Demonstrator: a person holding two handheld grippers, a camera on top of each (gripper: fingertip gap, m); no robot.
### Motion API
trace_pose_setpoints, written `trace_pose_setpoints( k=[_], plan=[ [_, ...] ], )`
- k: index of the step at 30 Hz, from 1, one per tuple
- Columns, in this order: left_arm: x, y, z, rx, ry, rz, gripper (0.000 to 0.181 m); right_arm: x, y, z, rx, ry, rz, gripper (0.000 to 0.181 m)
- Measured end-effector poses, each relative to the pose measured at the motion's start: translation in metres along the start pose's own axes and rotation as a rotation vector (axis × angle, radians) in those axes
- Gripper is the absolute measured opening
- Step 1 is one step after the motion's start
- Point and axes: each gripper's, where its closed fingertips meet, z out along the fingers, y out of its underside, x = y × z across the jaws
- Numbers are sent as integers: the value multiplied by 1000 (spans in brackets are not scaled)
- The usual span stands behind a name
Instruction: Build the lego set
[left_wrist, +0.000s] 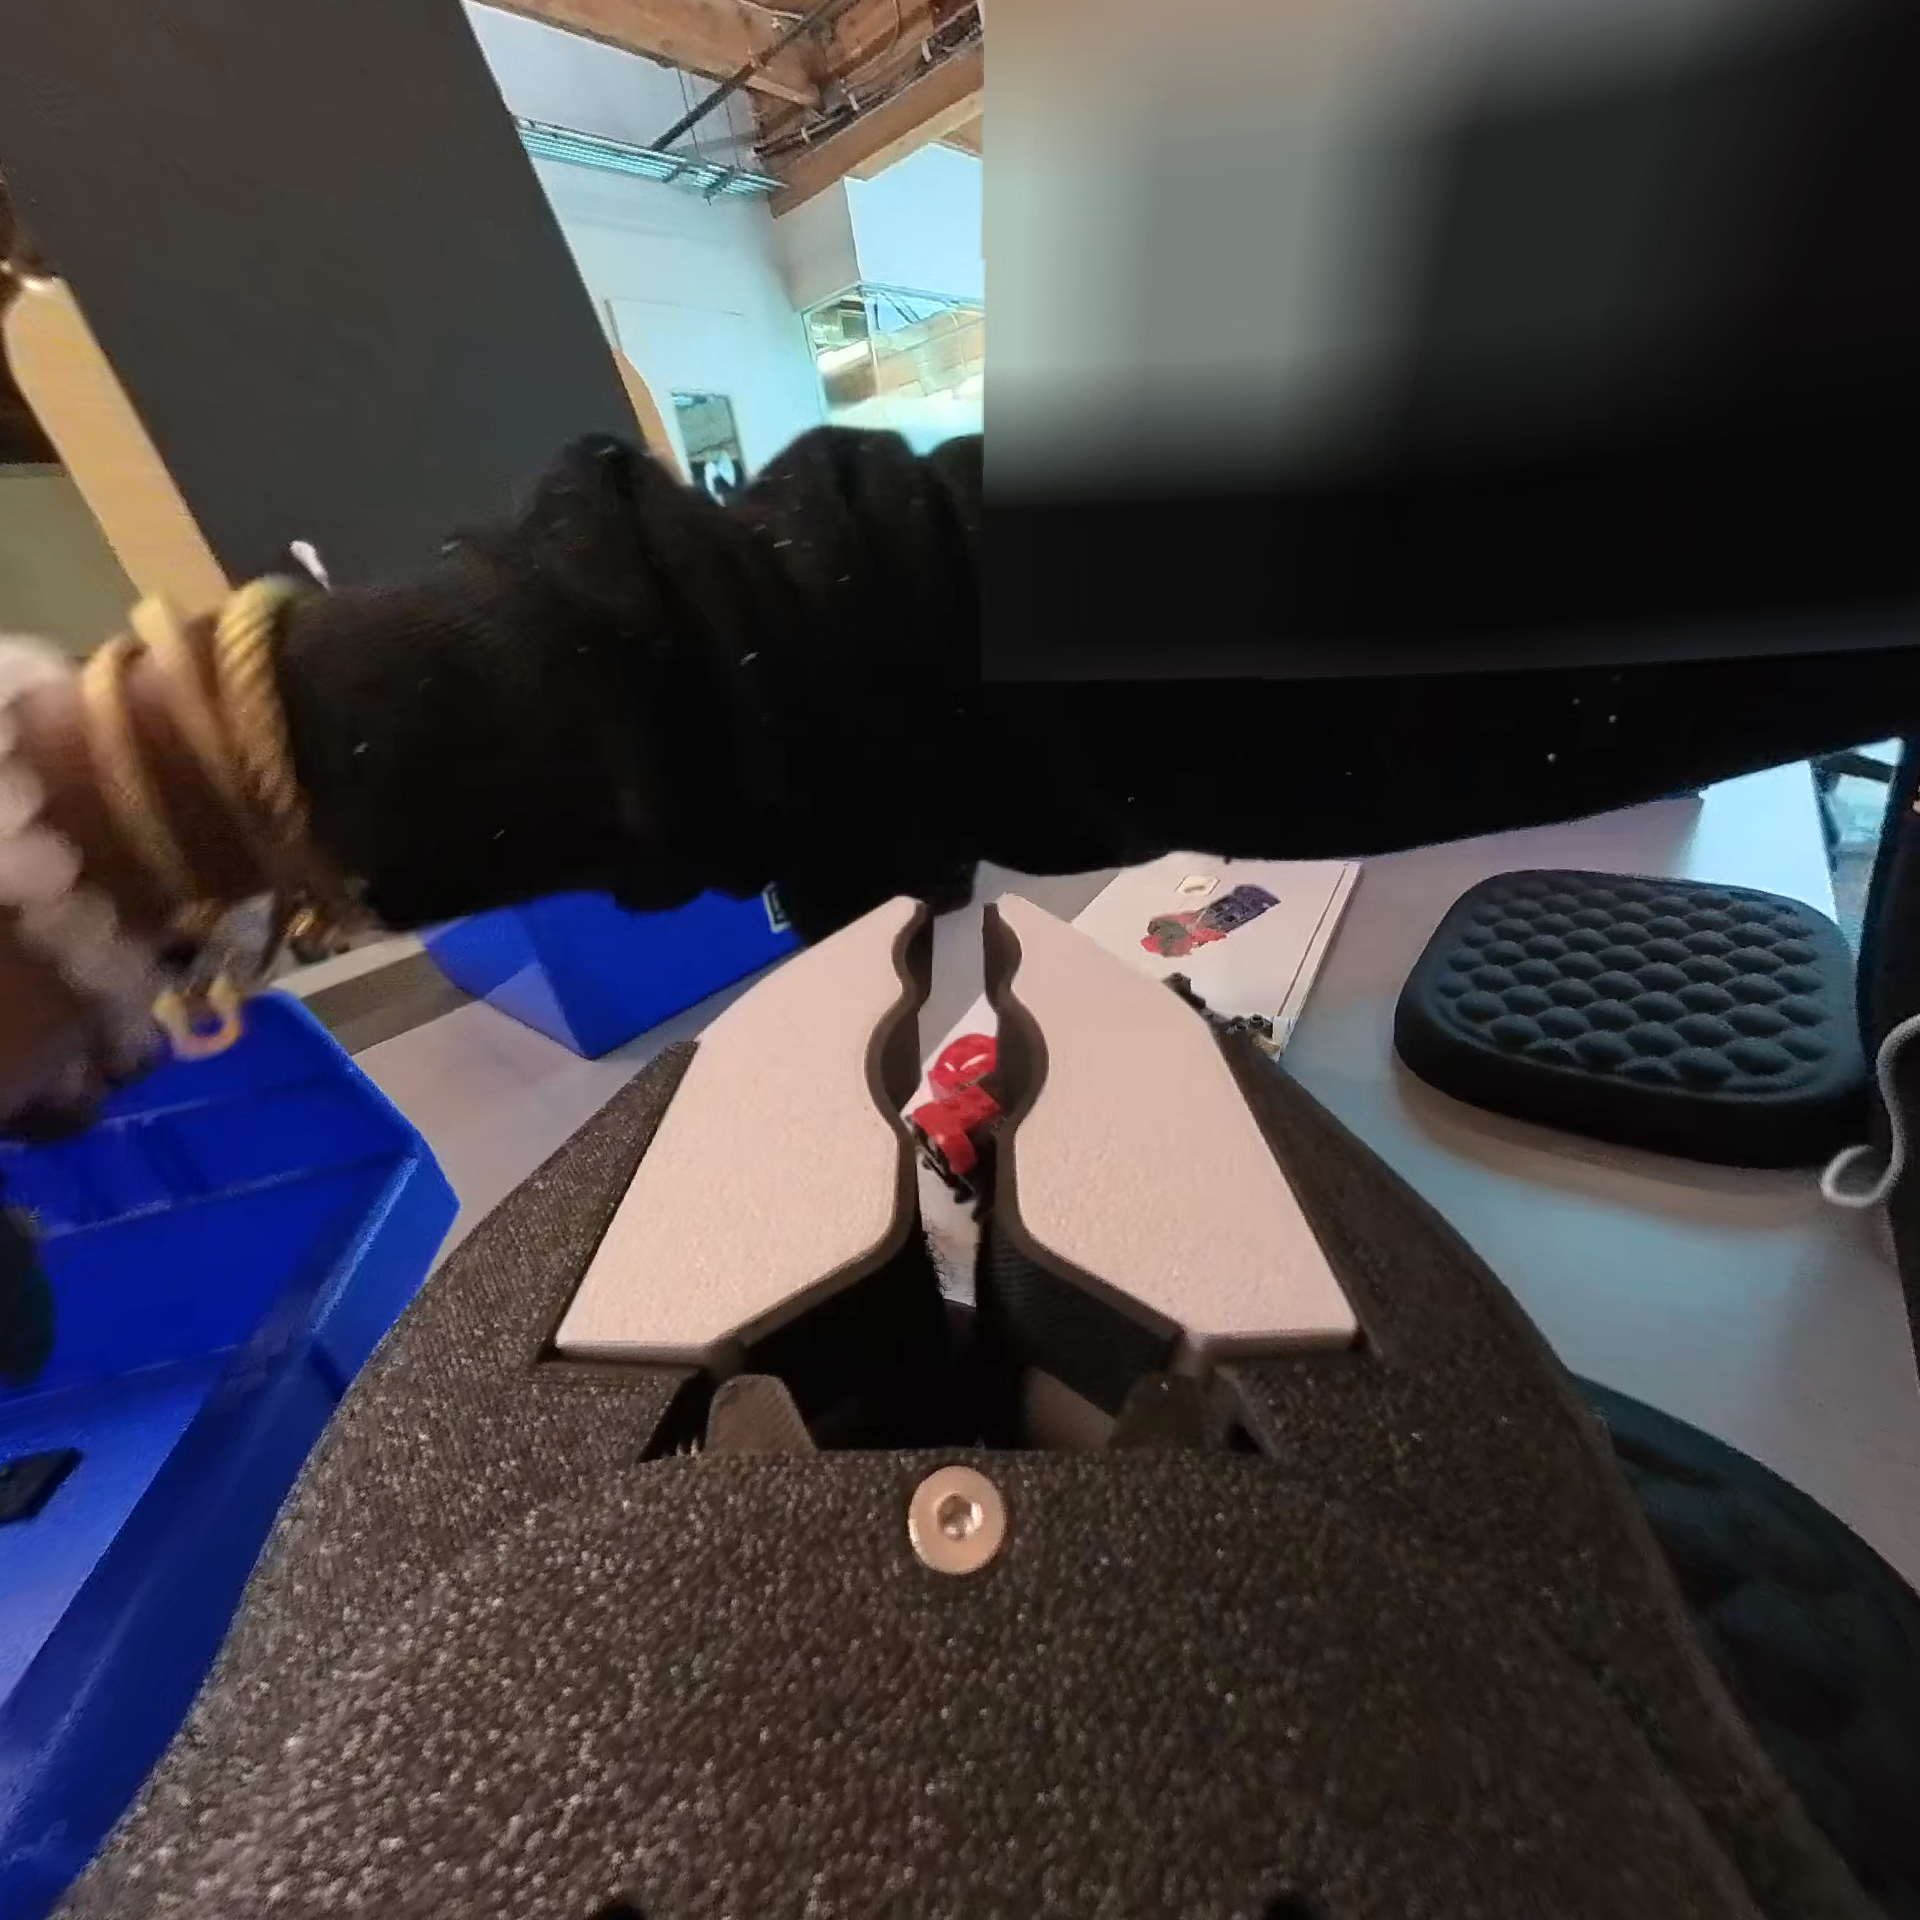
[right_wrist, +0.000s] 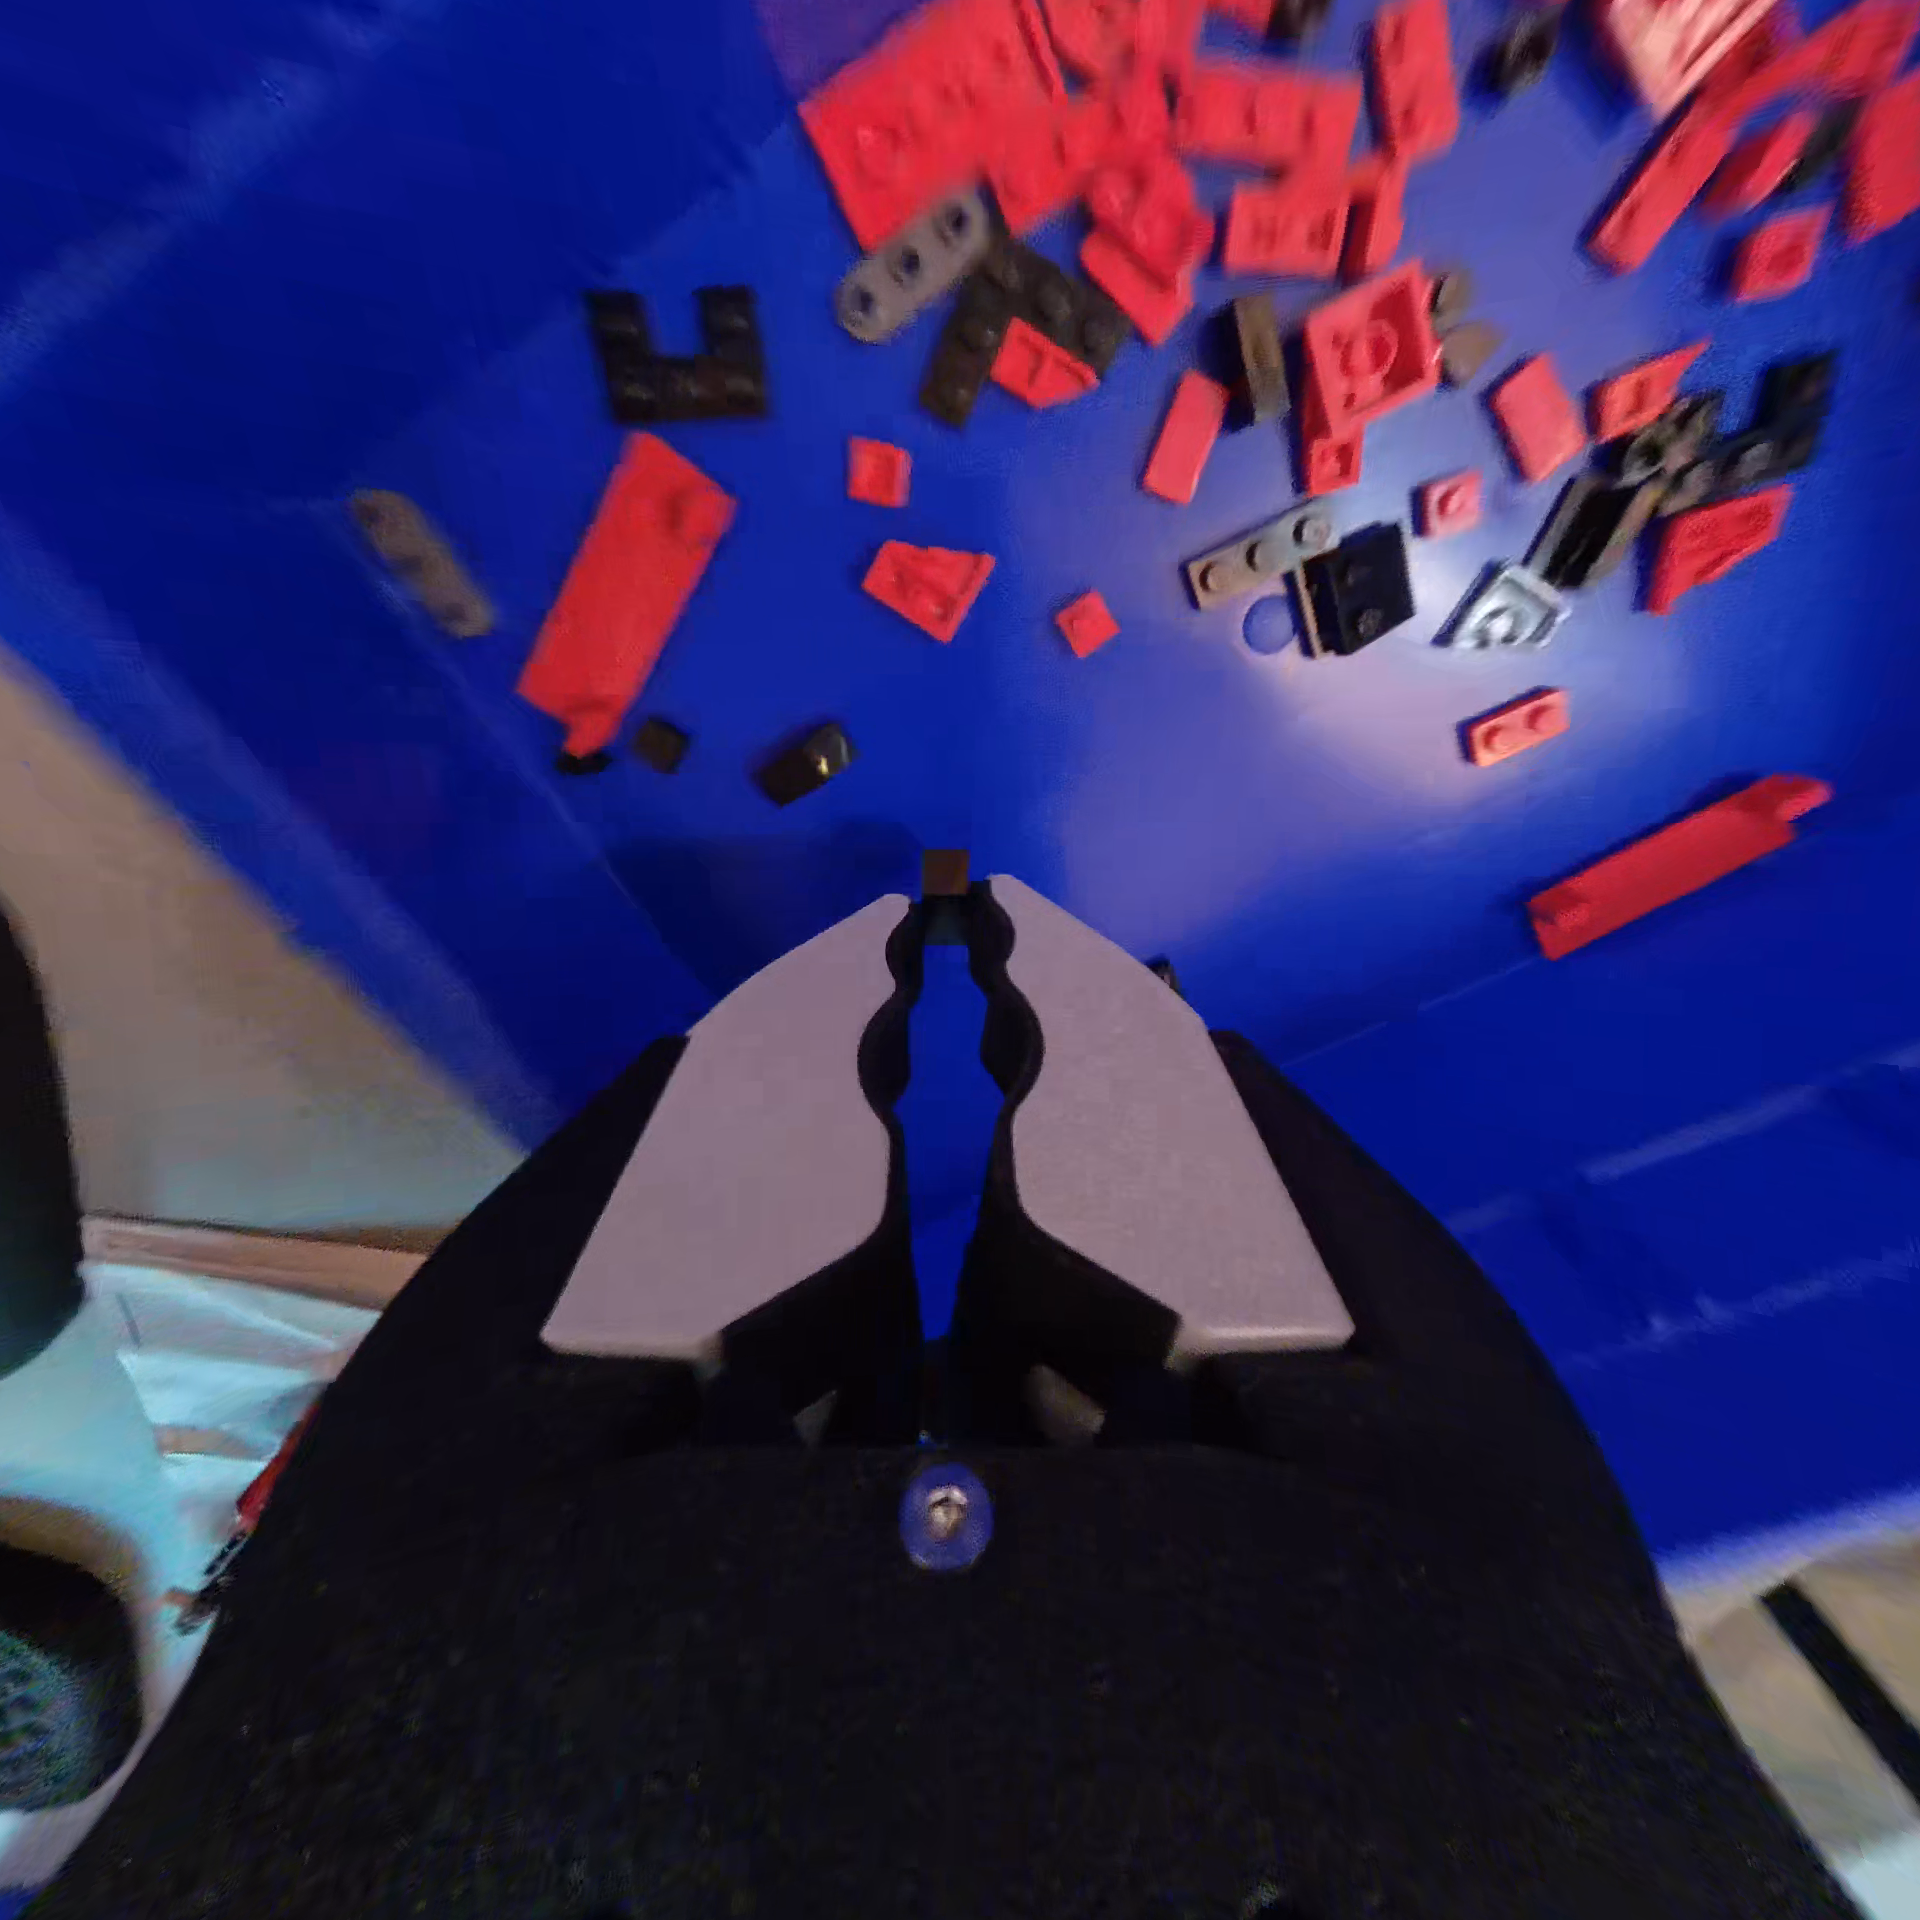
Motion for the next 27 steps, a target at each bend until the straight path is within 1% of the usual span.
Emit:
trace_pose_setpoints(
  k=[1, 3, 5, 7, 8, 10, 12, 13, 15, 17, 19, 21, 24, 27],
  plan=[
    [-2, -2, -1, 15, -11, -12, 9, -8, -3, -17, 77, -3, -37, 9],
    [-10, -8, -6, 64, -41, -49, 10, -29, -2, -61, 266, 6, -129, 9],
    [-19, -15, -13, 127, -68, -112, 11, -60, 17, -109, 435, 28, -213, 8],
    [-24, -21, -19, 174, -60, -187, 11, -92, 55, -145, 530, 84, -273, 8],
    [-21, -23, -19, 177, -24, -192, 13, -110, 78, -158, 559, 105, -284, 8],
    [-8, -21, -14, 125, 46, -97, 18, -144, 129, -175, 594, 113, -236, 8],
    [5, -15, -3, 39, 84, 65, 24, -172, 180, -181, 611, 108, -126, 8],
    [10, -12, 5, -5, 104, 117, 28, -182, 202, -182, 622, 139, -77, 8],
    [21, -11, 23, -64, 163, 125, 32, -199, 241, -182, 657, 226, 12, 8],
    [32, -18, 40, -62, 229, 79, 32, -217, 269, -177, 697, 303, 104, 8],
    [45, -26, 56, -40, 296, 32, 31, -237, 283, -166, 758, 345, 164, 8],
    [59, -31, 72, -35, 351, -16, 30, -254, 289, -150, 826, 361, 230, 8],
    [86, -27, 92, -50, 430, -81, 30, -276, 287, -127, 973, 330, 313, 8],
    [113, -17, 108, -76, 497, -144, 28, -288, 286, -110, 1106, 279, 391, 8]
  ],
)
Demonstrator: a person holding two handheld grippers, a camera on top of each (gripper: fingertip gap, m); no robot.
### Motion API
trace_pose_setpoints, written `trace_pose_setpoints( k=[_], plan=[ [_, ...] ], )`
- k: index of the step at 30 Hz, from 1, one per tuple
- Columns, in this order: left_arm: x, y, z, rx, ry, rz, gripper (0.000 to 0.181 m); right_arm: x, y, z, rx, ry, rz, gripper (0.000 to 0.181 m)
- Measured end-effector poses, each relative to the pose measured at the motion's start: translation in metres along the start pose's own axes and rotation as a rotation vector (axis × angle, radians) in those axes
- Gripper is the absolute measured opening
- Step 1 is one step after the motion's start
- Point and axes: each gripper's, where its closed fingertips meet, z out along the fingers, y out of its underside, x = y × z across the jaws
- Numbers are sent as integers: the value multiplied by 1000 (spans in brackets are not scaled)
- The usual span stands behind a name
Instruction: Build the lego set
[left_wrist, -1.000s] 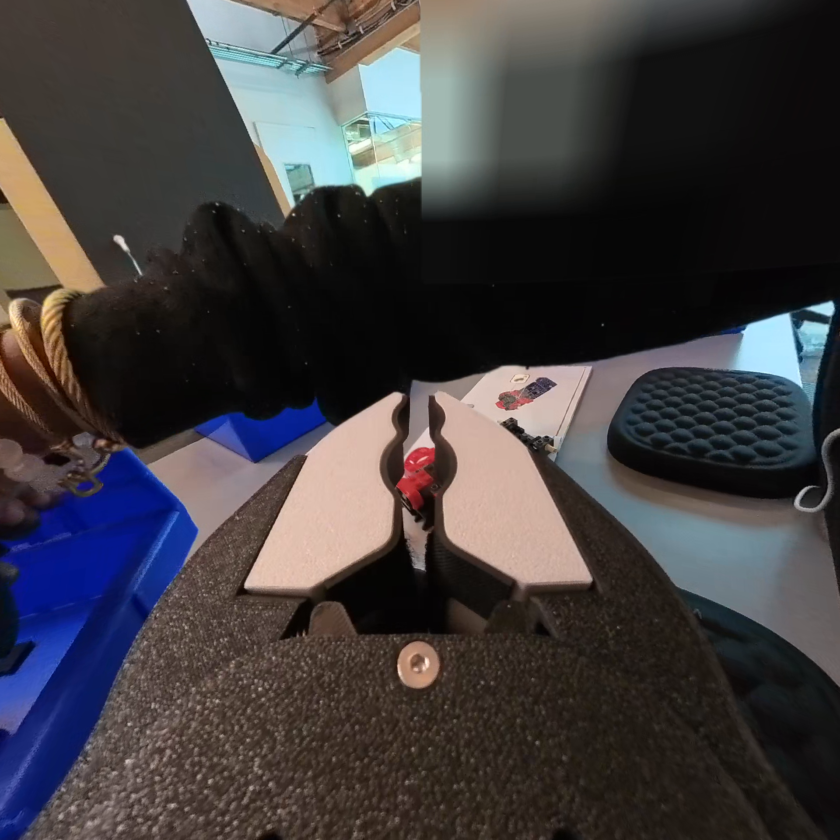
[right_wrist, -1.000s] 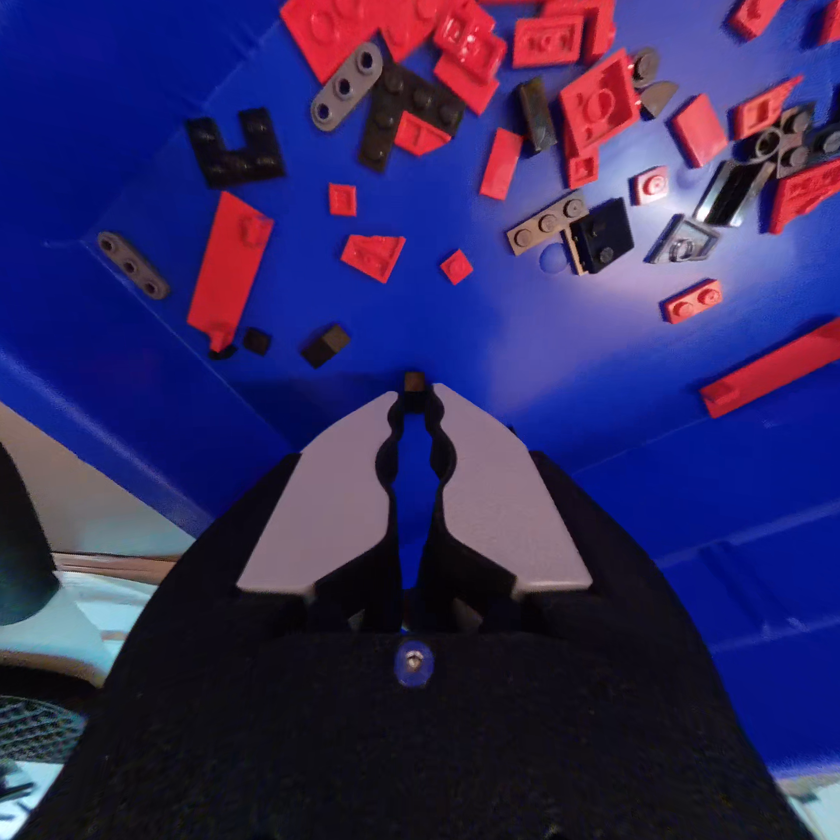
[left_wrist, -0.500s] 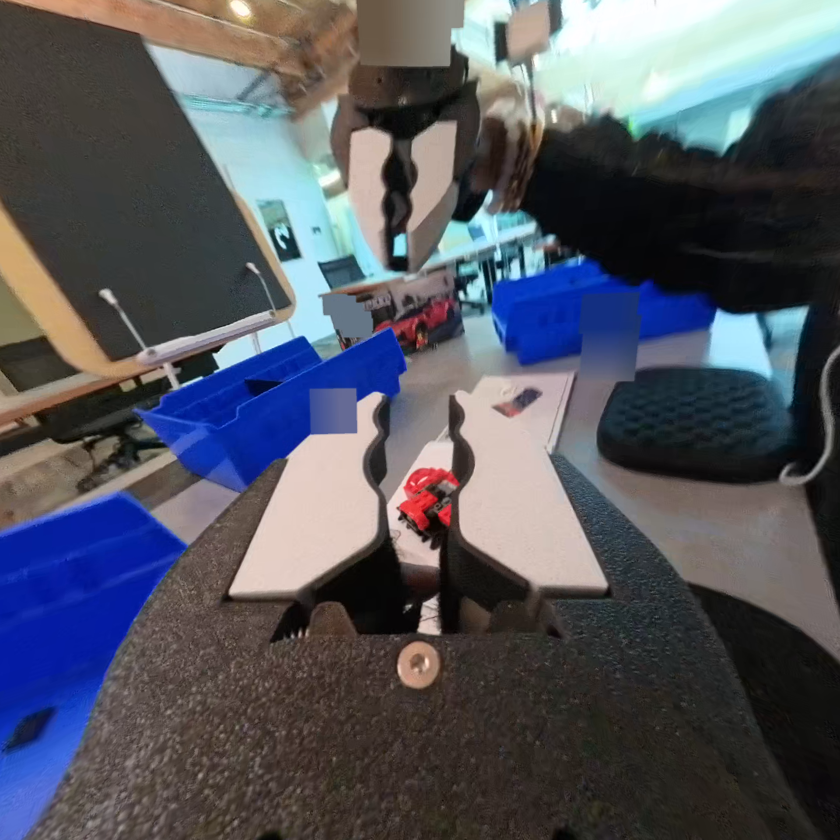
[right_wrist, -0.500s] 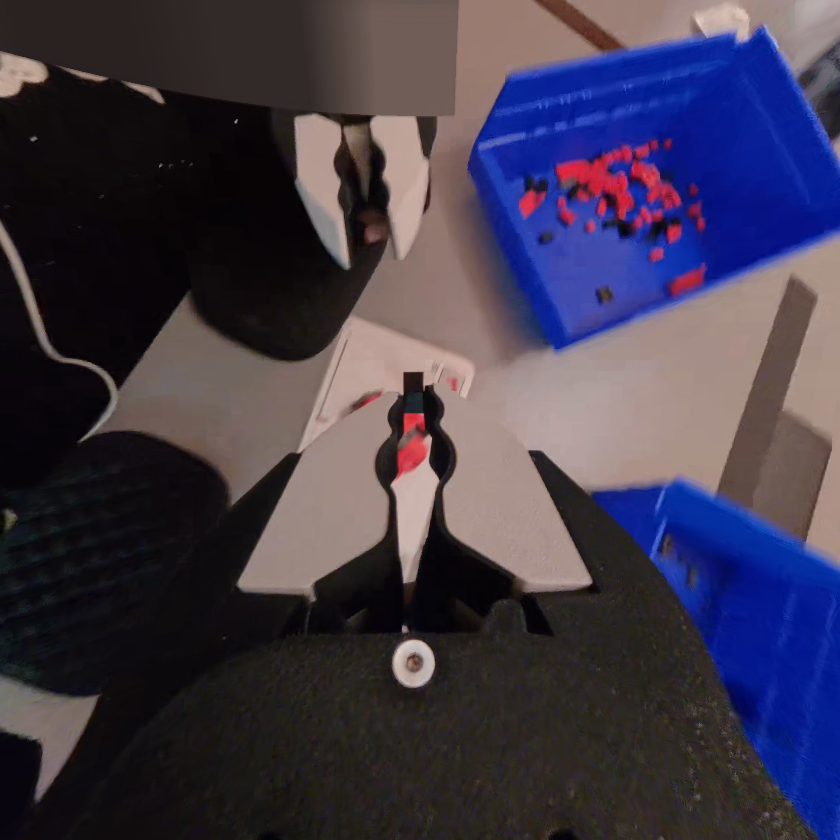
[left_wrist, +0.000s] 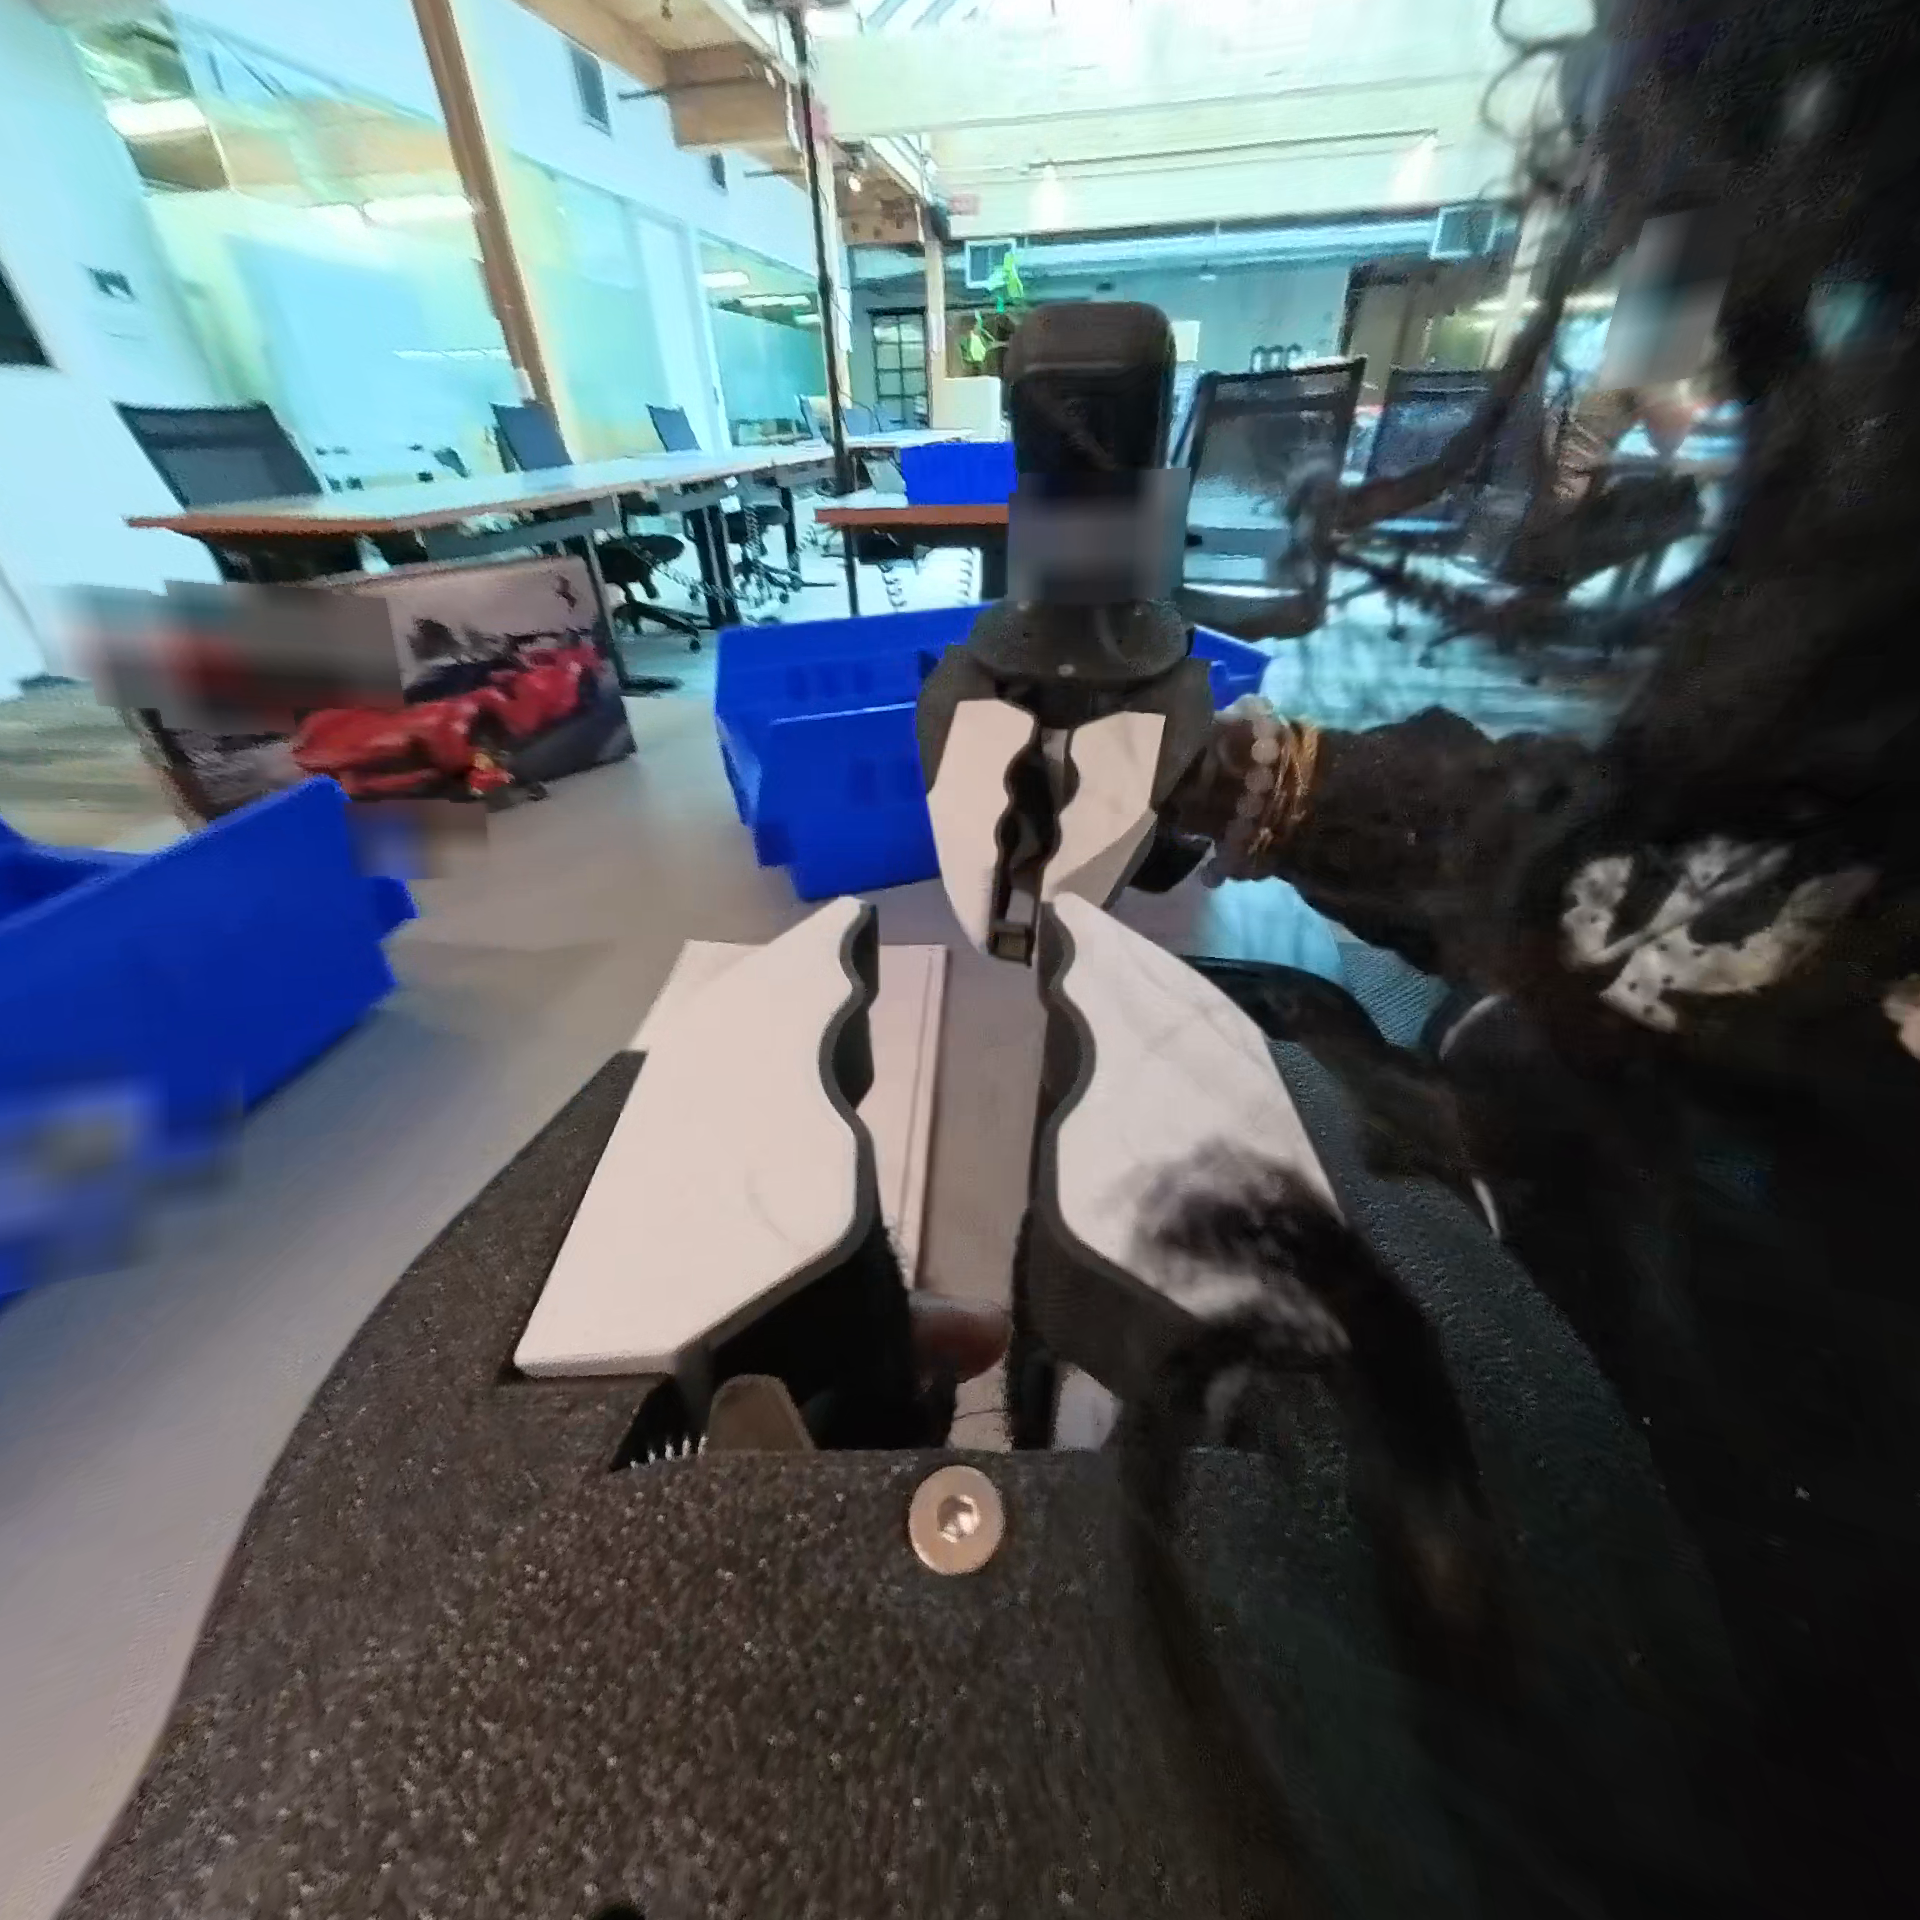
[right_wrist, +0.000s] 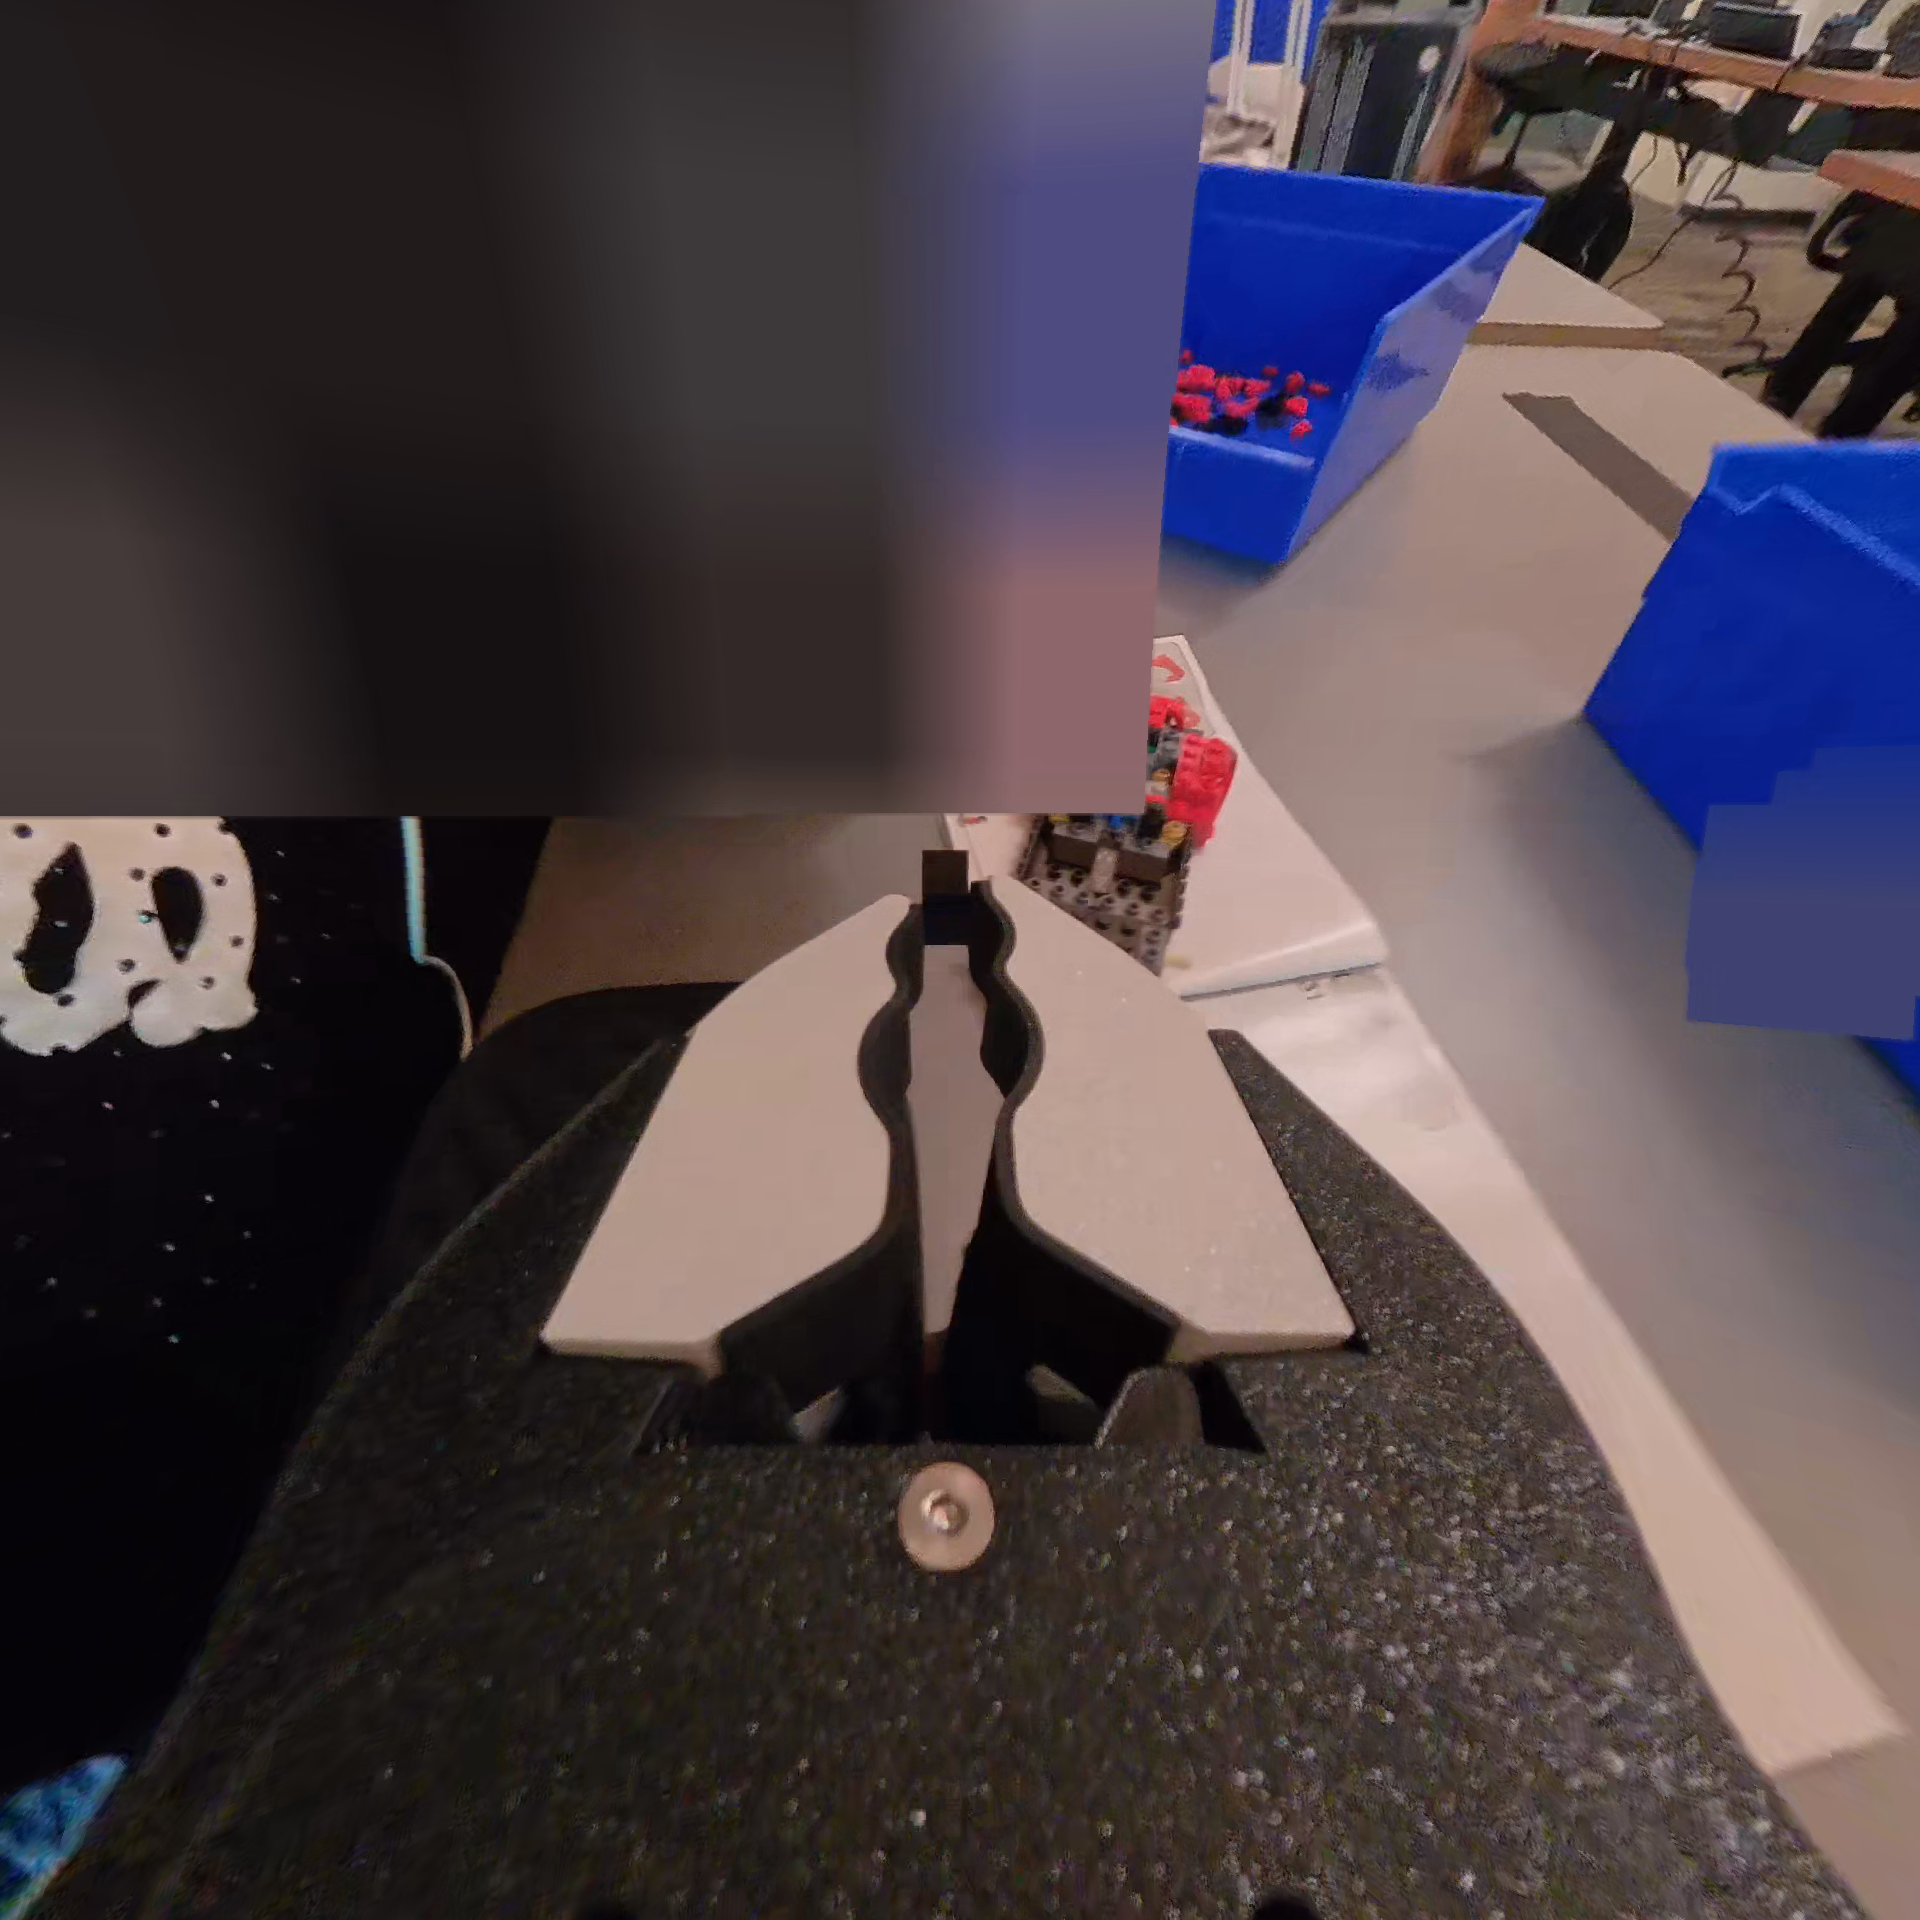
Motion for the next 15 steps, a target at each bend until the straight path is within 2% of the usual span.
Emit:
trace_pose_setpoints(
  k=[6, 15],
  plan=[
    [13, 25, 34, -82, 62, -22, 27, -11, 10, 7, 144, -65, 108, 8],
    [18, 45, 45, -144, 103, -60, 22, -6, 19, 11, 126, -84, 117, 8]
  ],
)
